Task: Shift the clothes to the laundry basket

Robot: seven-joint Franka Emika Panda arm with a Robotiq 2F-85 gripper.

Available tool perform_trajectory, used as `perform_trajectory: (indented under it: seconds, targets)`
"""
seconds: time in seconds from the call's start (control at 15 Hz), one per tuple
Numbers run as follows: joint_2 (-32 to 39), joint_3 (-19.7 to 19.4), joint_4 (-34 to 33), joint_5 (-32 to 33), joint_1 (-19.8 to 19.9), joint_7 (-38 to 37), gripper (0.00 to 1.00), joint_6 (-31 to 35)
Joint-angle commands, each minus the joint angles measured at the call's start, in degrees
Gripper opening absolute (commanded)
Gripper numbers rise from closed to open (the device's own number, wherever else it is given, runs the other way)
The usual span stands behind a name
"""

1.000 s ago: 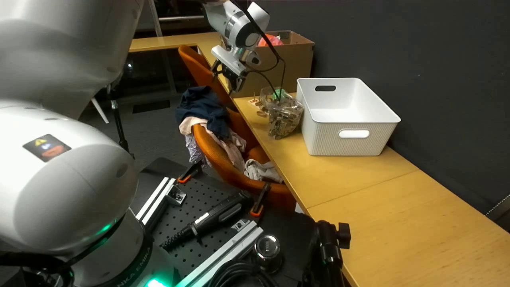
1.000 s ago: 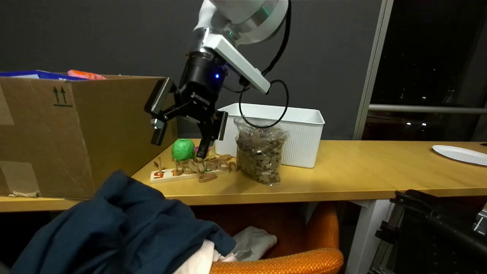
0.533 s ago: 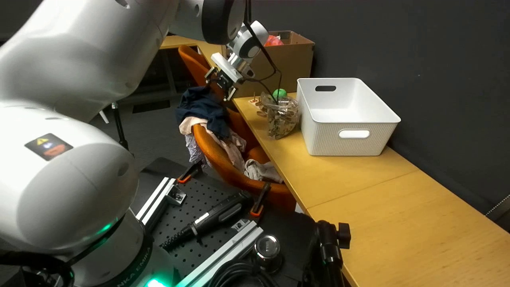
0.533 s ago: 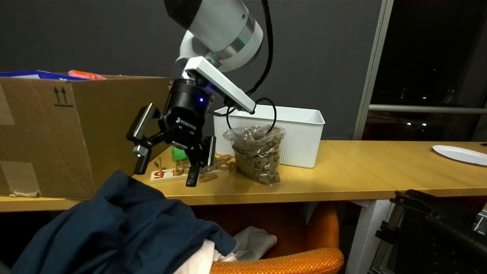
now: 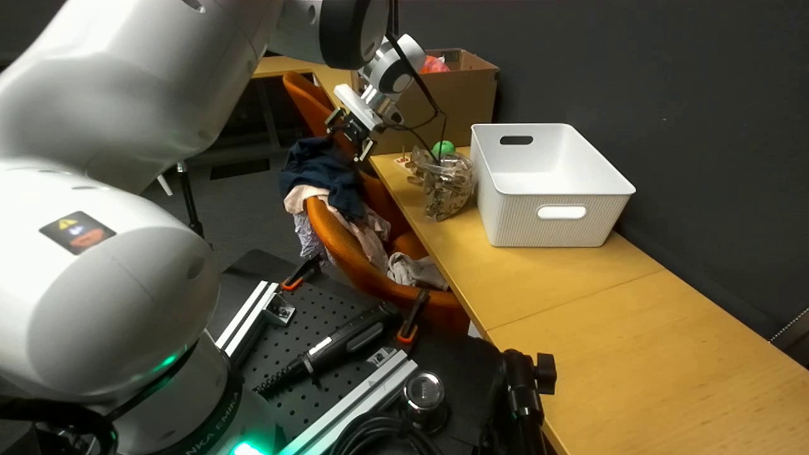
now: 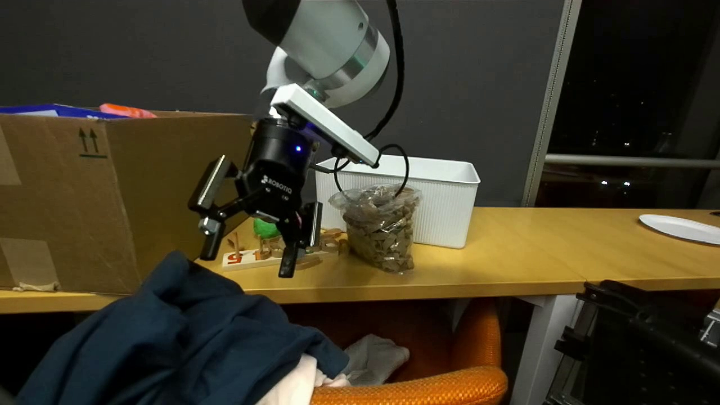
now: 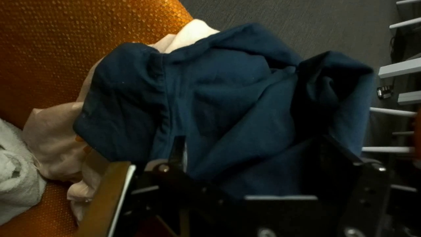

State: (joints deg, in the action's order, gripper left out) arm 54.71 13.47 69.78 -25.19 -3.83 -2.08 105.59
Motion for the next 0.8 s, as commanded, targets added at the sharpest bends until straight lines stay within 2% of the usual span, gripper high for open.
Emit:
perform_trajectory:
  seconds: [0.0,0.2,0.33,0.53,0.73]
  targets:
    - [-9.6,-1.18,12.42,-2.53,-0.37,-8.34,1.0,1.73]
    - [-15.48,-2.33,20.06,-3.99,-1.26,-16.91,1.0,1.89]
    - [-18.96,-3.29,25.76,-4.53,-1.82,-19.68,1.0,3.98]
    - [-19.39,-4.63,29.23,-5.4,-3.6,-25.0,1.0,7.8]
    - [-19.18,-4.71,31.97,-6.79,-4.95,-26.97,1.0,14.67]
